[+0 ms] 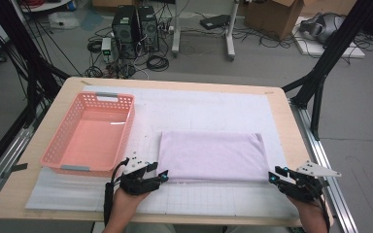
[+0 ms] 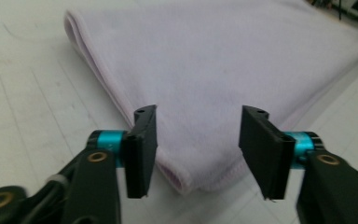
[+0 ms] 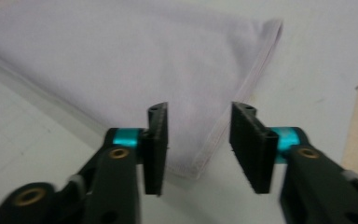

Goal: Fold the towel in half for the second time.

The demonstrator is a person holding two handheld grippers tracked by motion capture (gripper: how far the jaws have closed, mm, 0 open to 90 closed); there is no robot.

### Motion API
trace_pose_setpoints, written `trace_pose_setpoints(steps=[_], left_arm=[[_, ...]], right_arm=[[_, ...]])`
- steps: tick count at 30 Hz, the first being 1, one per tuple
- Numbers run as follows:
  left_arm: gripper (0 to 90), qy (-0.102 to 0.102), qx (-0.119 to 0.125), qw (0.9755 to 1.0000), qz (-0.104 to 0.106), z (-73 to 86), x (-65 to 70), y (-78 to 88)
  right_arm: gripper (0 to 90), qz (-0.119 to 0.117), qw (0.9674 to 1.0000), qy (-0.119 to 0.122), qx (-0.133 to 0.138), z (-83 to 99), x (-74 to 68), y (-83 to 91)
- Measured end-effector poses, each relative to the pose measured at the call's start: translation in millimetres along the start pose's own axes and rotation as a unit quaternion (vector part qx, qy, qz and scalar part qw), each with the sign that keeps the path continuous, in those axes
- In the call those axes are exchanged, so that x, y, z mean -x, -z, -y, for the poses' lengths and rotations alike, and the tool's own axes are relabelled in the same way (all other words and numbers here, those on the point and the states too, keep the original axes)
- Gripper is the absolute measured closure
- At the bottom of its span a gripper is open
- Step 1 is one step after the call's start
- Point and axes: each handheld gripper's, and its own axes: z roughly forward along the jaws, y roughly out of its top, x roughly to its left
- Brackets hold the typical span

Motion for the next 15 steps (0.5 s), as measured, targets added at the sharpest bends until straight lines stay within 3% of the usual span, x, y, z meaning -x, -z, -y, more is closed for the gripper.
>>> trace_pose_setpoints(steps=[4,9,15], left_arm=[[33.0,0.002,0.047,0.9989,0.01,-5.8,-4.4,4.6],[25.8,0.0,0.075,0.9971,0.011,-12.0,-6.4,5.7],[22.0,-0.008,0.085,0.9962,0.016,-13.6,-5.6,4.7]], right_arm=[[38.1,0.009,0.9995,0.003,0.031,-2.6,-1.7,5.8],[25.9,0.022,0.999,0.006,0.039,-3.0,-1.7,6.8],[21.4,0.03,0.9977,0.015,0.059,-4.6,-3.4,11.2]])
